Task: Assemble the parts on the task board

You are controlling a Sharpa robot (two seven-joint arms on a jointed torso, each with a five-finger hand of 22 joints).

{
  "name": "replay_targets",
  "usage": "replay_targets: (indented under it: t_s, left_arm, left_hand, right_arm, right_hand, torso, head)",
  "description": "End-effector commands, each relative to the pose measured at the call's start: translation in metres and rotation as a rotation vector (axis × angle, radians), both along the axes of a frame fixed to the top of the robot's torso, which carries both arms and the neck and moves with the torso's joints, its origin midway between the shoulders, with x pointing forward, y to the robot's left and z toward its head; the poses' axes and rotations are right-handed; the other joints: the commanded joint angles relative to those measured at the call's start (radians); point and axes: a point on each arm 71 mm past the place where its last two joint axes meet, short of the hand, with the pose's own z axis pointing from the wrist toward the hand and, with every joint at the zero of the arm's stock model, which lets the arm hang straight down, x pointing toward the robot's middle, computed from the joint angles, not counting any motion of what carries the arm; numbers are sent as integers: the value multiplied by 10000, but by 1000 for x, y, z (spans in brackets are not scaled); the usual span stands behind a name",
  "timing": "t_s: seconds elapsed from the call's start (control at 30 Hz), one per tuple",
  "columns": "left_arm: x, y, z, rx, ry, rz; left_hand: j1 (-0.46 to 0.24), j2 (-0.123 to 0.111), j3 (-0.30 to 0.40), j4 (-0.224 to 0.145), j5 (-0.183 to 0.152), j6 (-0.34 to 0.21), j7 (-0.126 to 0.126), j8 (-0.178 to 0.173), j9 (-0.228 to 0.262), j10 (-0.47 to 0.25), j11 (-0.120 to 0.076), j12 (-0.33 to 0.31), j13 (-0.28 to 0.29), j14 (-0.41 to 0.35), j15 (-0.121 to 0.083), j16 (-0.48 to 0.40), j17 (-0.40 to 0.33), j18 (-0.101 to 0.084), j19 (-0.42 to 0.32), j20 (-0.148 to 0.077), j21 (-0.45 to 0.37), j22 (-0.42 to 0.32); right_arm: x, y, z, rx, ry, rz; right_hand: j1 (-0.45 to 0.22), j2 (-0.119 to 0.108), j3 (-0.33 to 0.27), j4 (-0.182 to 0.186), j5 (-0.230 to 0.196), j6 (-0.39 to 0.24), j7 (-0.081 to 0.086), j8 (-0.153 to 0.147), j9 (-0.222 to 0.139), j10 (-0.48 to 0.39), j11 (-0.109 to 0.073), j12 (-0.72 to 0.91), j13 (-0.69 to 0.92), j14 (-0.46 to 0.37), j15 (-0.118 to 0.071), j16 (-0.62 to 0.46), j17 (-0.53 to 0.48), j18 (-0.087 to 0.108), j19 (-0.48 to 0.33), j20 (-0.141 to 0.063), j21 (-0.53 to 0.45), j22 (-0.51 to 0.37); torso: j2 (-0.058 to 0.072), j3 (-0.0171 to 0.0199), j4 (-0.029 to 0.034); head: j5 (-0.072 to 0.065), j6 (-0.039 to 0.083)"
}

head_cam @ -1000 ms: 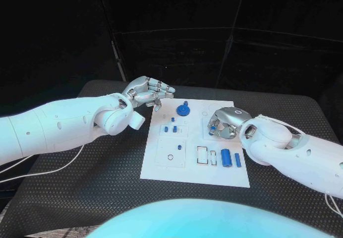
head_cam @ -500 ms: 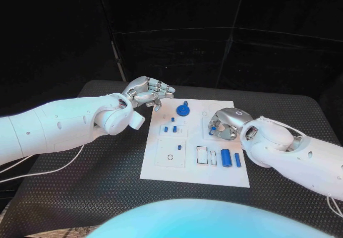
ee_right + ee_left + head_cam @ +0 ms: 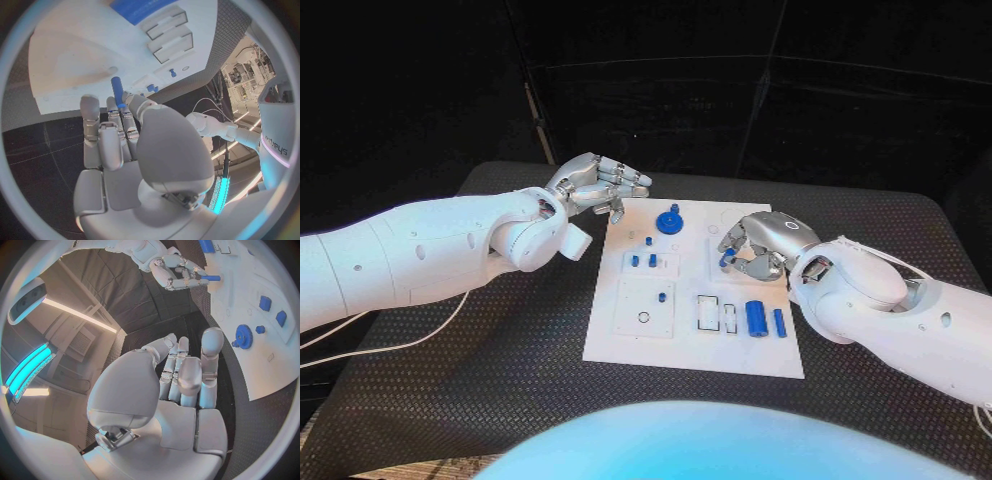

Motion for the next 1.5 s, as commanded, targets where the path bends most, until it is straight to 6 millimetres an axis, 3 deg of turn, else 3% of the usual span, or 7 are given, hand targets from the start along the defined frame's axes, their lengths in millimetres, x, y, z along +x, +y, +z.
replay_targets:
  t_s: [0.03,0.23,0.63,1.03,1.5]
  left_arm:
    - [0,-1,1,-101,-24,-79]
    - [1,-3,1,-108,-28,-97]
    - [1,-5,1,-122,-48,-115]
    - [0,-6,2,-143,-72,-132]
    - [0,-6,2,-147,-73,-141]
  left_hand:
    - [-79,-21,60,19,-26,-82,10,22,-15,-72,2,63,11,-86,18,-38,-4,59,-65,-9,-32,-10]
    - [-79,-21,60,19,-26,-82,10,22,-15,-72,2,63,11,-86,18,-38,-4,59,-65,-9,-32,-10]
    - [-78,-3,73,19,-24,-91,13,22,-17,-87,4,74,15,-90,21,-37,-9,64,-76,-6,-57,-35]
    - [-70,8,84,13,-22,-97,13,22,-19,-95,4,80,17,-93,21,-39,-17,62,-69,-4,-47,-22]
    - [-70,8,84,13,-22,-97,13,22,-19,-95,4,80,17,-93,21,-39,-17,62,-69,-4,-47,-22]
  right_arm:
    - [-6,7,8,508,-94,211]
    - [-17,27,15,911,131,873]
    - [-38,85,20,1687,446,2642]
    - [-50,107,-3,1255,1165,3380]
    - [-52,116,-18,692,1073,3692]
  right_hand:
    - [23,-20,44,11,31,57,46,-39,-12,230,-192,-32,8,484,-64,37,7,-181,41,-21,61,5]
    - [3,-26,50,12,37,60,48,-42,-13,231,-191,-42,8,481,-62,27,-12,-178,28,-20,56,-13]
    - [-19,-20,60,17,39,62,50,-46,-15,233,-188,-53,7,479,-60,22,-23,-166,-11,-19,27,-81]
    - [-76,-43,57,18,29,51,55,-63,-21,227,-183,-84,5,475,-54,15,-40,-159,-46,-14,11,-125]
    - [-78,-43,58,16,28,50,55,-64,-21,226,-183,-86,5,477,-54,20,-32,-158,-47,-13,11,-126]
  torso:
    - [2,0,-2]
    - [14,-13,20]
    - [33,-30,23]
    - [11,-5,6]
    - [11,-14,5]
  head:
    - [12,2]
    - [69,2]
    - [172,2]
    - [284,2]
    - [319,2]
